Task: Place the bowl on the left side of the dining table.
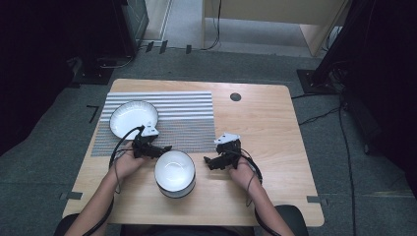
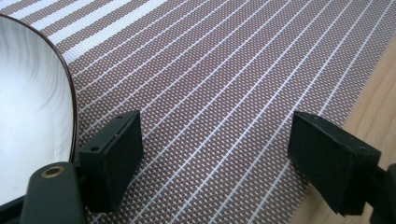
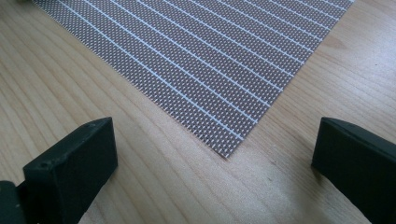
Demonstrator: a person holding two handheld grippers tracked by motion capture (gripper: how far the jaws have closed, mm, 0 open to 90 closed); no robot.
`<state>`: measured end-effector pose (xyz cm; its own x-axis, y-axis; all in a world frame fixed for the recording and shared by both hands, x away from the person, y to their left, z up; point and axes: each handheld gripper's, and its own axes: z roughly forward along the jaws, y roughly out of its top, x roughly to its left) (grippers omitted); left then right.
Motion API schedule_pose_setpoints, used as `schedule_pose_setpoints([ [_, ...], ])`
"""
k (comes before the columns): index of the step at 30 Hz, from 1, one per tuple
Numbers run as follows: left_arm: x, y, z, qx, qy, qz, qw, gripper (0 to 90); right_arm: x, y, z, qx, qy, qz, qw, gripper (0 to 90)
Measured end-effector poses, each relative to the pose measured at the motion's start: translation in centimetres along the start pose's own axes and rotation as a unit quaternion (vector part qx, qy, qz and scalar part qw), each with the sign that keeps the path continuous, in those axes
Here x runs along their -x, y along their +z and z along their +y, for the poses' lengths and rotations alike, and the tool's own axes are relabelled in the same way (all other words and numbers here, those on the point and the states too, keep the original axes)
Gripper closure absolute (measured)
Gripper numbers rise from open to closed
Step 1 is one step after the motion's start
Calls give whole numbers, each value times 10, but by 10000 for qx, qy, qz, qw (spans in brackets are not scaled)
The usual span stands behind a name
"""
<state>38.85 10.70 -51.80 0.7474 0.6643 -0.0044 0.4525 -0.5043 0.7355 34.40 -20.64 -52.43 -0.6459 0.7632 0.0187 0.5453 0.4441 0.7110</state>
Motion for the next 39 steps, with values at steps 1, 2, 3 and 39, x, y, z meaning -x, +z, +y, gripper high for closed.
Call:
schedule_pose_setpoints([
  [1, 0, 0, 0, 0, -23, 20, 10000, 169, 0, 0, 0, 1, -2, 0, 10000, 0],
  [2, 0, 0, 0, 0, -24, 21, 10000, 168, 0, 0, 0, 1, -1, 0, 10000, 0],
  [3, 0, 0, 0, -1, -27, 24, 10000, 168, 0, 0, 0, 0, -2, -1, 10000, 0],
  [39, 9, 2, 3, -86, -339, 347, 9988, 133, 0, 0, 0, 9, 0, 3, 10000, 0],
])
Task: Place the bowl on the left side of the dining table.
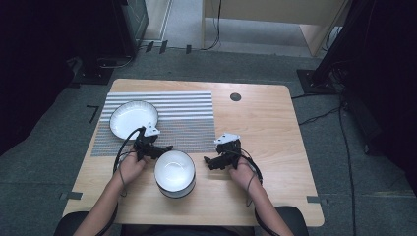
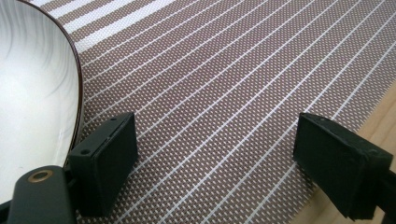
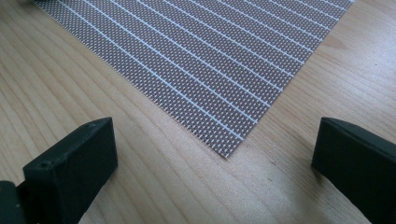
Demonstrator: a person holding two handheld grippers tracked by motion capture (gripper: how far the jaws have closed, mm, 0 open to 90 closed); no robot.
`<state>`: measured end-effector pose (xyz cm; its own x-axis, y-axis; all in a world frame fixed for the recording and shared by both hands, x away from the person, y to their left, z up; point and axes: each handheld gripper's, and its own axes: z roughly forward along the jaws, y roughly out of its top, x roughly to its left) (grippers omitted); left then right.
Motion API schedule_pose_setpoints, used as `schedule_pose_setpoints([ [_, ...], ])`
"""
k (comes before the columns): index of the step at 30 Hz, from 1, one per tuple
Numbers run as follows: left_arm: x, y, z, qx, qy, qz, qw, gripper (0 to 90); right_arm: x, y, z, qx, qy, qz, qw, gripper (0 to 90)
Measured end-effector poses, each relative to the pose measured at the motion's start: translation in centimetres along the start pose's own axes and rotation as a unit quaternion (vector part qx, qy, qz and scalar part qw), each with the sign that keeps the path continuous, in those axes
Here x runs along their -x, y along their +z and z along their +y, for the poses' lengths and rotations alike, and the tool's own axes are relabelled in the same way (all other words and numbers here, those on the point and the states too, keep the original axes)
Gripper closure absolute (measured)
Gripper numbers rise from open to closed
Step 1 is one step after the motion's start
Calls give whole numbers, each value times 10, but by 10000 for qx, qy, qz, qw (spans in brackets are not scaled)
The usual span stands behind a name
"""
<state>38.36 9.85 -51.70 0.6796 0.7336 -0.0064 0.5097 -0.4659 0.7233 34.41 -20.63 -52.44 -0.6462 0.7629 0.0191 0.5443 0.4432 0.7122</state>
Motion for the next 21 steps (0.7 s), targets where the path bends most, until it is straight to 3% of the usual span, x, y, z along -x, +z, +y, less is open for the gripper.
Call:
schedule_pose_setpoints([
  [4, 3, 0, 2, -54, -56, -50, 10000, 132, 0, 0, 0, 1, -1, 0, 10000, 0],
  [6, 4, 0, 3, -75, -165, -26, 9998, 133, 0, 0, 0, 1, -1, 0, 10000, 0],
  [9, 3, -3, 5, -87, -170, 39, 9998, 132, 0, 0, 0, 0, -1, 0, 10000, 0],
  [21, -3, -13, 9, -124, -255, -441, 9986, 133, 0, 0, 0, 1, -2, 0, 10000, 0],
])
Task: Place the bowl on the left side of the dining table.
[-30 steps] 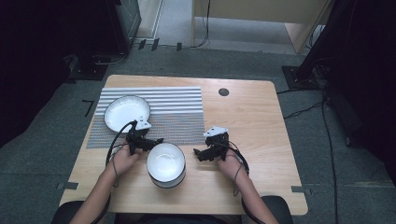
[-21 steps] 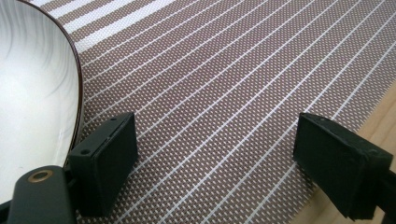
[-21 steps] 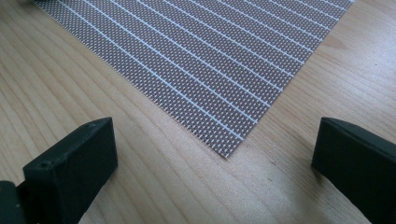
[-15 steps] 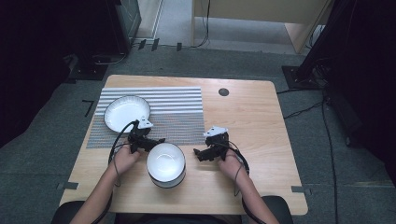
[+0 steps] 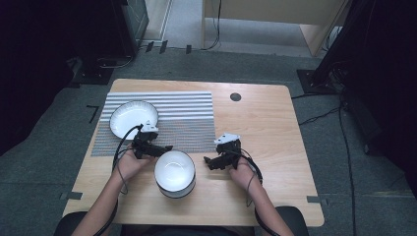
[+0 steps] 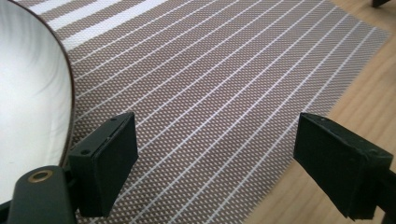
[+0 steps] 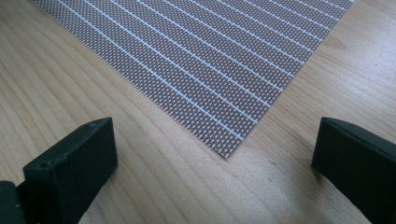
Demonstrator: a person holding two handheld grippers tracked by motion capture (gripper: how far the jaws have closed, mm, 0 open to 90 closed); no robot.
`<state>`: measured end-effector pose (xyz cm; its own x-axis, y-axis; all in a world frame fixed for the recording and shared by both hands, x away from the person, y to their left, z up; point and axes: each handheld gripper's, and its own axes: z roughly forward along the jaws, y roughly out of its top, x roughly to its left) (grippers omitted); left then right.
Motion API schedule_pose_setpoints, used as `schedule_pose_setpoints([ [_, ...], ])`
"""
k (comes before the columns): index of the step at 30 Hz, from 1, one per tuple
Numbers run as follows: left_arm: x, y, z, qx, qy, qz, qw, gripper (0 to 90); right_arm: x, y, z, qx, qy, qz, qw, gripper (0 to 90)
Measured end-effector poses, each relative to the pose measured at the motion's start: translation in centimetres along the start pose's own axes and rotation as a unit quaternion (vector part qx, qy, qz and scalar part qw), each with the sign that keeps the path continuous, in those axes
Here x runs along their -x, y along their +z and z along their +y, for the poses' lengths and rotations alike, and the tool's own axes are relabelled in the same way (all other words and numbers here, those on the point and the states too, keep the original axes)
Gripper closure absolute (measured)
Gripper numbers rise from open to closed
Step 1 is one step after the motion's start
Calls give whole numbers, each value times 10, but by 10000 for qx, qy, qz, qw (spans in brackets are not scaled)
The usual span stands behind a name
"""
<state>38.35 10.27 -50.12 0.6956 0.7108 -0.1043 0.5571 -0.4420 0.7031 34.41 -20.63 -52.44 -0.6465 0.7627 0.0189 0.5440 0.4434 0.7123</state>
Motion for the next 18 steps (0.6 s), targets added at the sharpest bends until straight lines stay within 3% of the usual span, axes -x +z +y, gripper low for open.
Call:
schedule_pose_setpoints([
  [2, -2, -1, 1, -14, -105, -61, 9999, 133, 0, 0, 0, -1, -1, 0, 10000, 0],
  [13, 0, -10, 8, -48, -61, -313, 9995, 144, 0, 0, 0, -1, -1, 0, 10000, 0],
  [18, 2, -14, 11, -163, -56, -329, 9993, 145, 0, 0, 0, 0, -3, 0, 10000, 0],
])
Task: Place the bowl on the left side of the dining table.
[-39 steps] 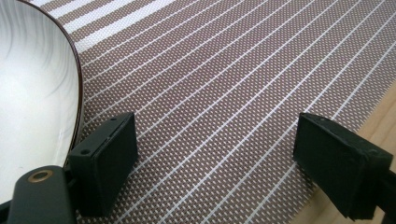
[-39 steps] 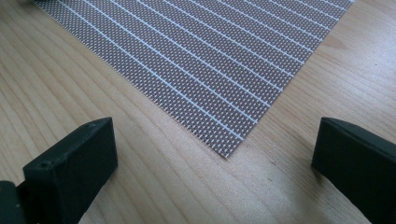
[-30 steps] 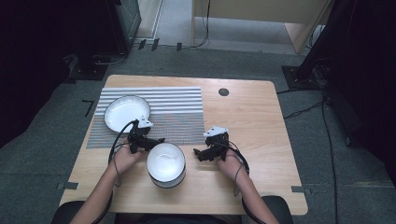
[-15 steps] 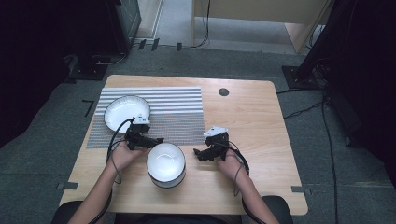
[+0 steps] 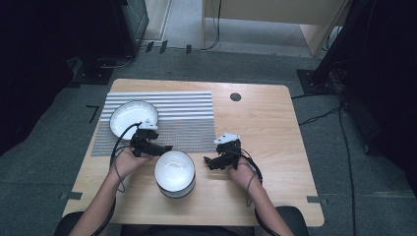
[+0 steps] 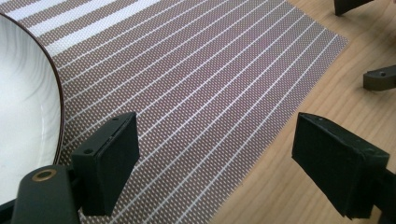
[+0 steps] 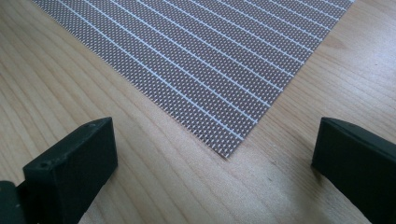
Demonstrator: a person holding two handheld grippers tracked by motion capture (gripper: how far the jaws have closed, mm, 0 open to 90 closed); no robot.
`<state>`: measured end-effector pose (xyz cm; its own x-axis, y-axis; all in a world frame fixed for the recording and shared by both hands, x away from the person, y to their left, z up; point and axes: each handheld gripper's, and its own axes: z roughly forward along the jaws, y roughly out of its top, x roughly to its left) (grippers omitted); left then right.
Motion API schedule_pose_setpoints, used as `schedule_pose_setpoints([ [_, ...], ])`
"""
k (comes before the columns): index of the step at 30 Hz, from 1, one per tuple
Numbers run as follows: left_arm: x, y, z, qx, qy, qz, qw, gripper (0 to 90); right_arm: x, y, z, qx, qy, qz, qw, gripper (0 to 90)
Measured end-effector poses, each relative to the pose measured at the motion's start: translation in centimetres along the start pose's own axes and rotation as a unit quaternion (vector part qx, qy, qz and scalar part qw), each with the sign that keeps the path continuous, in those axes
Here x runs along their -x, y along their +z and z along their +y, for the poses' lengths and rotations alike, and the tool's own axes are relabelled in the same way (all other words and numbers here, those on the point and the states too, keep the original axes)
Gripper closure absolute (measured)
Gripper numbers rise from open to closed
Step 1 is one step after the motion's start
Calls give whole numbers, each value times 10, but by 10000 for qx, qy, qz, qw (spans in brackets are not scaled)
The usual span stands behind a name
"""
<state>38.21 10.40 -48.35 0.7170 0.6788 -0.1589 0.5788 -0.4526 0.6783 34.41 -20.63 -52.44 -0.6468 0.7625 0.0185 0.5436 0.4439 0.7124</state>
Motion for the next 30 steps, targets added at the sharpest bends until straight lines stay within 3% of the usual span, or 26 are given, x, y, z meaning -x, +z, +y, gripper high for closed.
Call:
schedule_pose_setpoints([
  [8, 4, -6, 5, -45, -3, -130, 9999, 145, 0, 0, 0, -1, 2, 0, 10000, 0],
  [20, 8, -11, 9, -173, 170, -105, 9997, 145, 0, 0, 0, -1, 0, -2, 10000, 0],
  [30, 8, -20, 13, -188, 108, -117, 9997, 145, 0, 0, 0, -1, 1, -1, 10000, 0],
])
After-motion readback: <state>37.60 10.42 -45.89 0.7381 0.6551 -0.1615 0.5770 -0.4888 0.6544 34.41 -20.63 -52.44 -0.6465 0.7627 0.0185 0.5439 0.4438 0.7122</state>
